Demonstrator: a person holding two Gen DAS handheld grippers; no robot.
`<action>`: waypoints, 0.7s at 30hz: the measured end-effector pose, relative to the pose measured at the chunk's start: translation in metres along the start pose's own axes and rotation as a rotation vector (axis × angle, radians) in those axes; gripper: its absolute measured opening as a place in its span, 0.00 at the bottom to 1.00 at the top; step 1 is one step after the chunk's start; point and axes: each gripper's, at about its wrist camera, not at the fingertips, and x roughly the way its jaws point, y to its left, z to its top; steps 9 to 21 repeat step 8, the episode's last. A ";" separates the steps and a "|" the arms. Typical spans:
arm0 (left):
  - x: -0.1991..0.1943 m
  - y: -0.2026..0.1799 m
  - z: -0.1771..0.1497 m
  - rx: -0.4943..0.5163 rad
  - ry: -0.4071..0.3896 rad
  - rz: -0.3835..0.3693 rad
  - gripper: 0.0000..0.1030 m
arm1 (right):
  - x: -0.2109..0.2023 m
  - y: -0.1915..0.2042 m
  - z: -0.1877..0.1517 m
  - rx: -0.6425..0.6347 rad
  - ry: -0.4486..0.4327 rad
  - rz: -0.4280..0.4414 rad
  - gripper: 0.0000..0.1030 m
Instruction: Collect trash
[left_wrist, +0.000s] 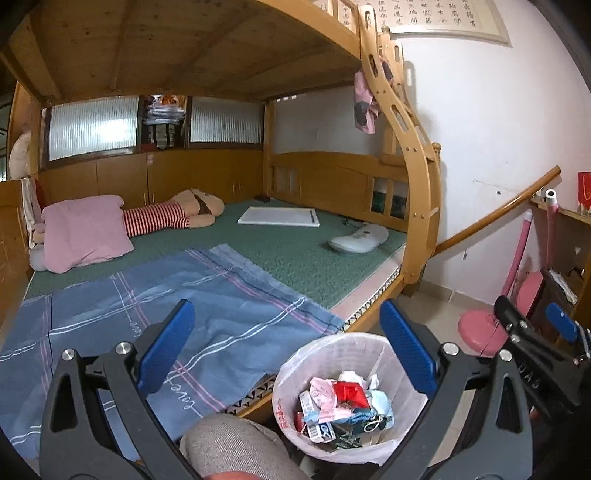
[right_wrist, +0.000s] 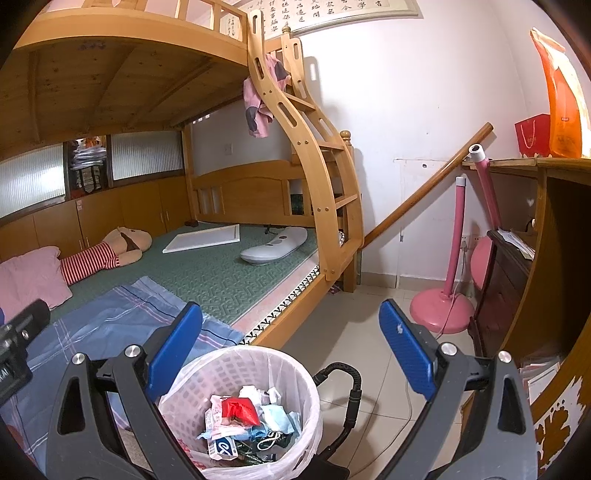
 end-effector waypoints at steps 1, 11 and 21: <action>0.002 0.001 0.000 -0.009 0.014 -0.001 0.97 | 0.000 0.000 0.000 -0.001 0.001 0.001 0.92; 0.010 0.010 -0.002 -0.043 0.062 0.030 0.97 | 0.002 0.001 0.001 0.000 -0.001 0.007 0.92; 0.010 0.010 -0.002 -0.043 0.062 0.030 0.97 | 0.002 0.001 0.001 0.000 -0.001 0.007 0.92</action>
